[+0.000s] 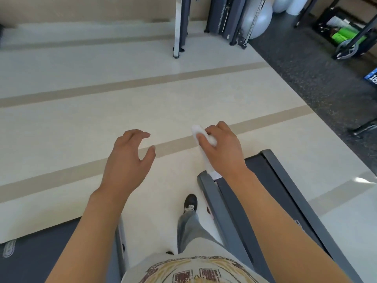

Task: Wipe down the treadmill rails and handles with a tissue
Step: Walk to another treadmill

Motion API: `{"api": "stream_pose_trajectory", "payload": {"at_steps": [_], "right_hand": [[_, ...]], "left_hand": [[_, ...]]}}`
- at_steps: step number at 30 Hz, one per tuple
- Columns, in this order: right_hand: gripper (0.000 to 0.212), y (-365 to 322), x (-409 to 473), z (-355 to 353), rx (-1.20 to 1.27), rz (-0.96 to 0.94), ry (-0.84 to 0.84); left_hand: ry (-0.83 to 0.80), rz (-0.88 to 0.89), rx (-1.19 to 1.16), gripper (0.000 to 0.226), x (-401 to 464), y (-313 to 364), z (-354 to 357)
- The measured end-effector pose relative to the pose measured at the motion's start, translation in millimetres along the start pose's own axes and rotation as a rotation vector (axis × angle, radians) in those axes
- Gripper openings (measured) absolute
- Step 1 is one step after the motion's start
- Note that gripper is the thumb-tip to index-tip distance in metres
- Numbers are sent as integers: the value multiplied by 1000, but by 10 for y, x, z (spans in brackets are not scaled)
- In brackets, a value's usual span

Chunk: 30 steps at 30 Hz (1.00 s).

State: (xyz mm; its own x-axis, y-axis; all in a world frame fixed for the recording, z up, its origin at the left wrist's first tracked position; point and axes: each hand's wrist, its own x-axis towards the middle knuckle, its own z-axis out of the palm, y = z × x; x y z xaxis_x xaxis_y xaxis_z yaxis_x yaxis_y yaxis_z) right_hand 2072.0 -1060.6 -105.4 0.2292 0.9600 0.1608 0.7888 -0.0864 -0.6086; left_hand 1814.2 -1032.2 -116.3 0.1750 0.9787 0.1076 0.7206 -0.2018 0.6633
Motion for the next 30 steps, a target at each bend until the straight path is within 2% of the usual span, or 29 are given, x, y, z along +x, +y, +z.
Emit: {"api": "stream_pose_trajectory", "payload": {"at_steps": [7, 16, 22, 30], "right_hand": [[26, 430, 934, -119, 49, -21, 6], [26, 1506, 2006, -724, 123, 101, 107], [23, 2157, 2301, -1011, 202, 204, 193], [26, 2731, 2498, -1225, 210, 362, 281]], "left_hand": [[49, 5, 35, 36, 906, 320, 308], [-52, 135, 143, 35, 2251, 1326, 960], [-160, 250, 168, 34, 2888, 1950, 1546], [-275, 371, 170, 33, 3480, 2409, 2144]]}}
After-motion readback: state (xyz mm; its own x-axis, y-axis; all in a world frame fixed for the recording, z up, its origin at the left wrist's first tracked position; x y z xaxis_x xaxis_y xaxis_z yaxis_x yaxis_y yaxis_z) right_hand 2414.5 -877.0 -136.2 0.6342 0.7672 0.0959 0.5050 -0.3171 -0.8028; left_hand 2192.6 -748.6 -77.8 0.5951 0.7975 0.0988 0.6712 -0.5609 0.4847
